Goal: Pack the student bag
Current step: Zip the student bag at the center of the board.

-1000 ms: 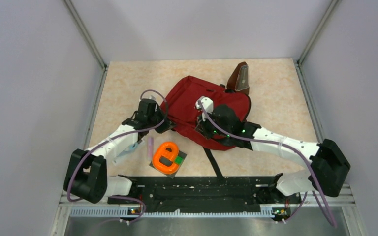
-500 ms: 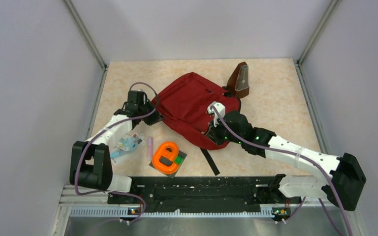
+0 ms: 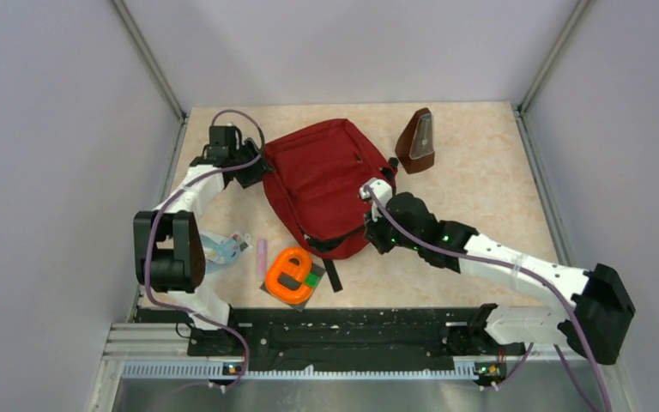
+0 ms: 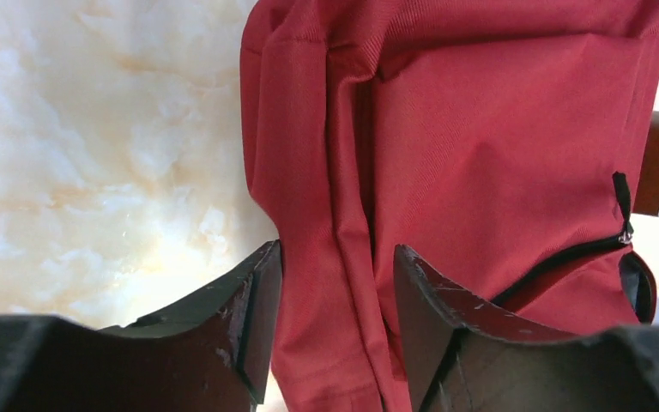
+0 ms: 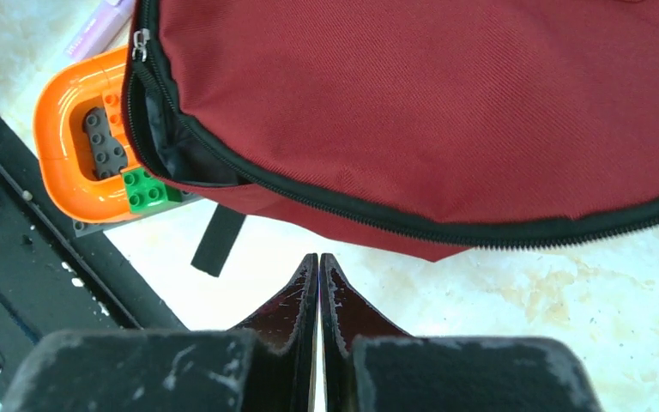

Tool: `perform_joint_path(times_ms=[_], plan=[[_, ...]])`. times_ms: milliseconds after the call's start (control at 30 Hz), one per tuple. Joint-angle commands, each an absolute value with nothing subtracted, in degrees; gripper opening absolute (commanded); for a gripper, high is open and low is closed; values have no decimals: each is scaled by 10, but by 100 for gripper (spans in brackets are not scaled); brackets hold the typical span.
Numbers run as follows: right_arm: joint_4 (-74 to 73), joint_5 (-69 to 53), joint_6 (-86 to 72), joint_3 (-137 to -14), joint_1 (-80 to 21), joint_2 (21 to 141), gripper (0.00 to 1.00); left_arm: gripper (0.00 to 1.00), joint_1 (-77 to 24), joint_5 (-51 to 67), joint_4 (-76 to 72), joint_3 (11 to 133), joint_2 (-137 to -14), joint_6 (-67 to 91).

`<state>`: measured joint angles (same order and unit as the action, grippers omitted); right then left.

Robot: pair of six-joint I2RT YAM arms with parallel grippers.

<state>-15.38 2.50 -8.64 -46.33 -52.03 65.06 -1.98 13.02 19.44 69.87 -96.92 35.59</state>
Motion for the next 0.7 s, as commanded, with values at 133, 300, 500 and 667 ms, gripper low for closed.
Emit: perform_joint_path(times_ms=[133,300,500,667], plan=[[-103,-14,-86,-575,-526,739,14,64,-24,130,222,562,-771,381],[-115,-95,-100,-639,-526,796,31,75,-36,169,215,459,-650,452],[-132,-181,-122,-683,-533,858,43,75,-44,202,196,396,-570,526],[-162,-200,-135,-703,-544,900,46,75,-50,225,155,374,-571,549]])
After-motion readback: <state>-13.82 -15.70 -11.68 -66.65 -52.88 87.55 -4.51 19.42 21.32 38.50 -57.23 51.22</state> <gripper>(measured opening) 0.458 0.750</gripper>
